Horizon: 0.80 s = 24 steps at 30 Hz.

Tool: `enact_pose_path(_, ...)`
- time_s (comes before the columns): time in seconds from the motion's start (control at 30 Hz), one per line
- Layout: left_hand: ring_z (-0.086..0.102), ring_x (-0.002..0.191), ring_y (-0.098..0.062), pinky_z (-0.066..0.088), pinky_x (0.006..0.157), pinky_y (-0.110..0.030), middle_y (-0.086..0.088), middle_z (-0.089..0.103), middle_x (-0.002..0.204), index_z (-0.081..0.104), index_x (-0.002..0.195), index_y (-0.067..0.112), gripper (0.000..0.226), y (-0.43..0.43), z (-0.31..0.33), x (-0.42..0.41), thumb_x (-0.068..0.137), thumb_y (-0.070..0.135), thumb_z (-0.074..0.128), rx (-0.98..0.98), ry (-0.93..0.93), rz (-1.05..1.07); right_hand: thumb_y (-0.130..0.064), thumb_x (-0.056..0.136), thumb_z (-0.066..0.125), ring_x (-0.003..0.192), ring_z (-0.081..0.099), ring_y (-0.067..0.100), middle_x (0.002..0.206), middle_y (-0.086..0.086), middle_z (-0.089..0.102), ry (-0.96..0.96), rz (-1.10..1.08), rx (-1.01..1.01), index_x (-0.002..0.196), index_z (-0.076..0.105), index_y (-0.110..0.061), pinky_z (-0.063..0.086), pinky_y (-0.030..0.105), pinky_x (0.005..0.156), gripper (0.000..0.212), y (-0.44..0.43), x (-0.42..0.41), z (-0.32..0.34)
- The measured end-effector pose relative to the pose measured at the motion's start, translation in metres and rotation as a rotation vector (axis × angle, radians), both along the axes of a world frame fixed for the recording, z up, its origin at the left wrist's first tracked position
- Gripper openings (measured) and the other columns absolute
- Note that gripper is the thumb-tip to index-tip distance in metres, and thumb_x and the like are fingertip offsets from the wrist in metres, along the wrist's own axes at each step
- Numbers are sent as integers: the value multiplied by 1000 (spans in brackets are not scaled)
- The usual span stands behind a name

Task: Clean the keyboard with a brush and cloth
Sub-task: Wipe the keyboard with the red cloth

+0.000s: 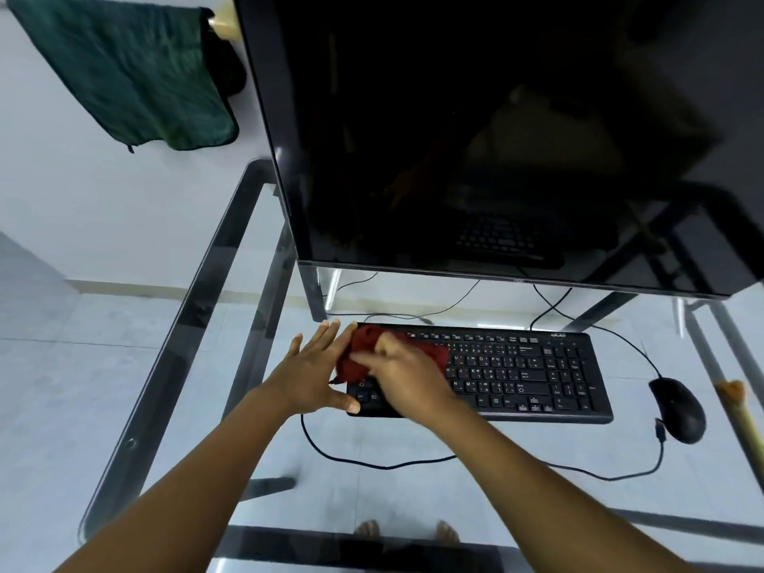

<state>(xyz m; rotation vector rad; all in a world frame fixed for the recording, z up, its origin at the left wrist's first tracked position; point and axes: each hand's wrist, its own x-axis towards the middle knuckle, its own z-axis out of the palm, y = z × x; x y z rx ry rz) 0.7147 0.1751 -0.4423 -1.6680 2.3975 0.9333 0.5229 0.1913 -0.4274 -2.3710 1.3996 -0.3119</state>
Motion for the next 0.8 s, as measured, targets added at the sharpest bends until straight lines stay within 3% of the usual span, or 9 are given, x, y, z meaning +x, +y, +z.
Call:
enact_pose_path(0.13,-18,146,-15,-8,119,-46,-2,-13,161,-15,151,33,126,1,0,0,67,61,75,0,-15,5,-18,96,50,91,57,14,105,-12,54,-97,-392,-39,122,63,-22,39,7,72,30,-24,-15,-3)
enact_pose_path(0.23,-17,147,-14,-7,119,-46,-1,-13,161,-15,151,33,126,0,-2,1,67,62,74,-12,-23,-5,-35,92,56,77,59,17,87,-3,61,-100,-210,35,96,60,-28,44,28,65,10,2,-1,-5)
enact_pose_path(0.33,-16,147,-15,-6,119,-47,-2,-12,162,-15,151,32,127,-1,-2,1,66,64,74,-26,-33,-20,-19,93,54,85,57,20,97,0,60,11,106,-2,109,50,-32,45,31,69,22,26,-9,-7)
enact_pose_path(0.4,-18,147,-15,-7,119,-46,-2,-12,161,-15,151,32,127,-1,-1,1,66,66,72,-13,-33,-20,-22,93,56,73,55,9,87,-11,58,-20,-112,-10,110,61,-29,51,27,64,19,17,-35,-7)
enact_pose_path(0.47,-18,146,-15,-8,119,-46,-3,-13,161,-15,151,31,127,-1,-1,1,66,66,72,-10,-33,-19,-12,89,62,72,54,9,86,-7,54,-139,-346,4,114,67,-26,56,31,67,28,13,-46,-12)
enact_pose_path(0.57,-17,147,-16,-7,119,-47,-3,-12,161,-15,151,30,127,-1,-1,1,66,66,72,-22,-44,-23,-14,92,58,75,55,22,89,0,51,-61,-179,-3,118,53,-37,47,30,61,35,36,-33,-13)
enact_pose_path(0.67,-17,147,-17,-6,119,-47,-3,-12,161,-16,151,30,127,-1,0,0,66,66,71,-25,-57,-30,-28,95,50,80,56,19,90,-4,49,2,97,51,113,48,-37,37,25,62,20,50,-36,-9)
enact_pose_path(0.73,-17,147,-16,-7,119,-46,-3,-12,161,-16,151,30,126,0,3,-1,67,66,71,-16,-58,-27,-41,91,53,59,53,3,85,-4,58,-39,-43,-42,105,61,-26,41,19,51,22,39,-61,-14)
enact_pose_path(0.8,-18,147,-15,-7,119,-46,-3,-12,161,-15,151,29,125,1,4,-2,68,63,72,-16,-60,-21,-21,88,65,50,44,-4,84,-3,56,-65,-276,-60,110,70,-23,47,16,50,23,32,-83,-10)
